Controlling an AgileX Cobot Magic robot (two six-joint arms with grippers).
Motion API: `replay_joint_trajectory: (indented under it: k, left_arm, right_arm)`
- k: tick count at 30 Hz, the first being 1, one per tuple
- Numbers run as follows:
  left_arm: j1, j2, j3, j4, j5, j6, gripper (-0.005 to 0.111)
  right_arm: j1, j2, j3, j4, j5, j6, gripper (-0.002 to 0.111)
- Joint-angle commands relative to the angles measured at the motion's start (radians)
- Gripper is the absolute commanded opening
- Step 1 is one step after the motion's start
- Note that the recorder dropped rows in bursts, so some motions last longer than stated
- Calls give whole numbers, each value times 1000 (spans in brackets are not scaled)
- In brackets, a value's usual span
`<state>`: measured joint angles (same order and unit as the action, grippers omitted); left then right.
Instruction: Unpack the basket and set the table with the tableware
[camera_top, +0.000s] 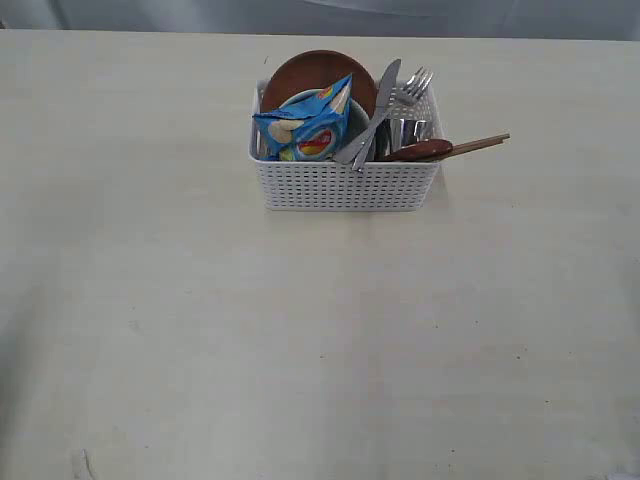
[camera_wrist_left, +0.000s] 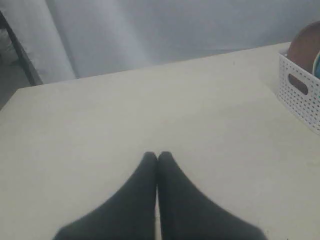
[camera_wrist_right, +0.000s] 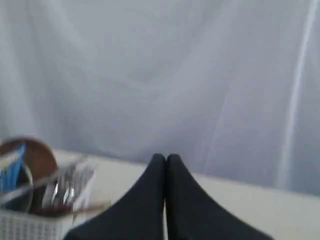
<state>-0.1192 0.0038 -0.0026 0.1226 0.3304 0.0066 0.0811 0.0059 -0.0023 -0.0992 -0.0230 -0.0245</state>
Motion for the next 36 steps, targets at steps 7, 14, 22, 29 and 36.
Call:
replay_joint_trajectory:
  k: [7,14,22,29,36]
  left_arm:
    - [-7,-4,3,1,-10,-7,0]
    - [-7,-4,3,1,-10,-7,0]
    - [-7,-4,3,1,-10,-7,0]
    - [-7,-4,3,1,-10,-7,0]
    - [-7,-4,3,1,-10,-7,0]
  right_arm:
    - [2,-6,2,-22,-466,574,-1]
    - [2,404,-359,-27,130,570,49]
    - [110,978,-838,99,656,205,52]
    - [193,1292,-1032,383,745,-11,52]
    - [282,1512,-1085,547,682,-107,52]
